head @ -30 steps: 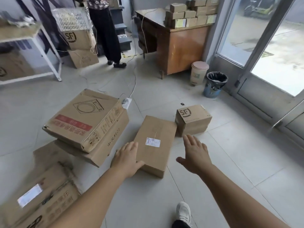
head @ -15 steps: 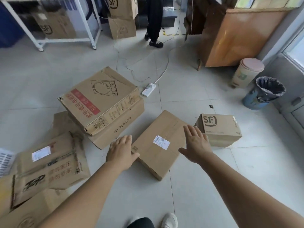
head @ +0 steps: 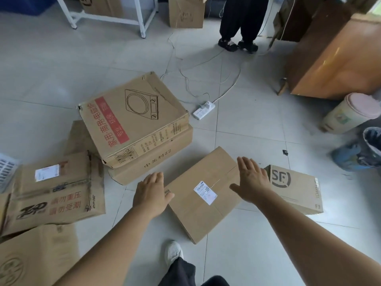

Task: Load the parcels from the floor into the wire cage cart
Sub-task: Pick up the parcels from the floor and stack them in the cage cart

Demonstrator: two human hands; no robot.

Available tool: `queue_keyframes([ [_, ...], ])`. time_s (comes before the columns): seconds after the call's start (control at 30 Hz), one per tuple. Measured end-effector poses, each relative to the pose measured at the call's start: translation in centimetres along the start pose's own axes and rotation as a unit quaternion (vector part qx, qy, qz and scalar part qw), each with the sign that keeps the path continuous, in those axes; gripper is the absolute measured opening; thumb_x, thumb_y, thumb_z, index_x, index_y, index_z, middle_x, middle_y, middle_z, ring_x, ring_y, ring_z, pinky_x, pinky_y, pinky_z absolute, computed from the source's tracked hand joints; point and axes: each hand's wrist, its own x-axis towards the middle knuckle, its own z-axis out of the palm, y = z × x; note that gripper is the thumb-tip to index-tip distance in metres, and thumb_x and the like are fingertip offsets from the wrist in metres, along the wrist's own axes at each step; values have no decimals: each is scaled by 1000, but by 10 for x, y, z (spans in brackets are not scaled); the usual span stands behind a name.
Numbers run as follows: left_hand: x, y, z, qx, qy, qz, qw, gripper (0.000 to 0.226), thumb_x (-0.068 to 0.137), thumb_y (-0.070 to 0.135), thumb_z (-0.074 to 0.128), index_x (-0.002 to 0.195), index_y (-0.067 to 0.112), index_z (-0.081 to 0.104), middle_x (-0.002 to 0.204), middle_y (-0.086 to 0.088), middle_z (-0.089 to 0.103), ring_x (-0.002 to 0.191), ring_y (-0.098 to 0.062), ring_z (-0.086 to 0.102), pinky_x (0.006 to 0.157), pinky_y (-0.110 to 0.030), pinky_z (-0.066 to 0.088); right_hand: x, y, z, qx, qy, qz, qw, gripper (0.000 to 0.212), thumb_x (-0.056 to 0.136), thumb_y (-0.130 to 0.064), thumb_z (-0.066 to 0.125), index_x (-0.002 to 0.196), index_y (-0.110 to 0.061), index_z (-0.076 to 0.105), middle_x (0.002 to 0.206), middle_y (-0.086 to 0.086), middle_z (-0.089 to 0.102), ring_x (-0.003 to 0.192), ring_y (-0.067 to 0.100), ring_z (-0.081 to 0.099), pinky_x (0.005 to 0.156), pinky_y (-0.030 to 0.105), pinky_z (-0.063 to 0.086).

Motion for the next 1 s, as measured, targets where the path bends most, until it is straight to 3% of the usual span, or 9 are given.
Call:
queue_keyframes([
  [0.27, 43, 27, 31, -18, -23, -77, 997, 78, 95, 51, 45, 153, 10, 12, 158, -6, 18, 145, -21, 18, 114, -33, 20, 82, 41, 18, -7, -33, -41, 999, 94, 91, -51, 57, 156, -15, -1, 163, 1, 4, 150, 22, 3, 118, 40, 13],
  [0.63, 77, 105, 162, -91, -69, -265, 957, 80, 94, 47, 50, 152, 6, 14, 157, -11, 22, 144, -25, 23, 114, -37, 25, 203, 152, 100, -44, -116, -113, 986, 95, 89, -52, 59, 155, -15, 2, 162, 1, 8, 150, 24, 6, 118, 41, 14],
  [0.77, 95, 119, 202, -118, -67, -294, 946, 76, 92, 45, 54, 149, 5, 21, 152, -12, 31, 138, -29, 32, 108, -39, 31, 236, 169, 139, -54, -134, -129, 981, 95, 89, -50, 61, 155, -13, 3, 161, 2, 11, 149, 24, 9, 117, 41, 17],
  [1.0, 134, 102, 281, -150, -60, -332, 929, 81, 93, 45, 53, 152, 6, 13, 155, -13, 24, 139, -30, 30, 109, -40, 30, 288, 186, 220, -80, -147, -121, 979, 95, 89, -50, 61, 154, -12, 4, 159, 3, 14, 147, 25, 14, 114, 41, 22],
])
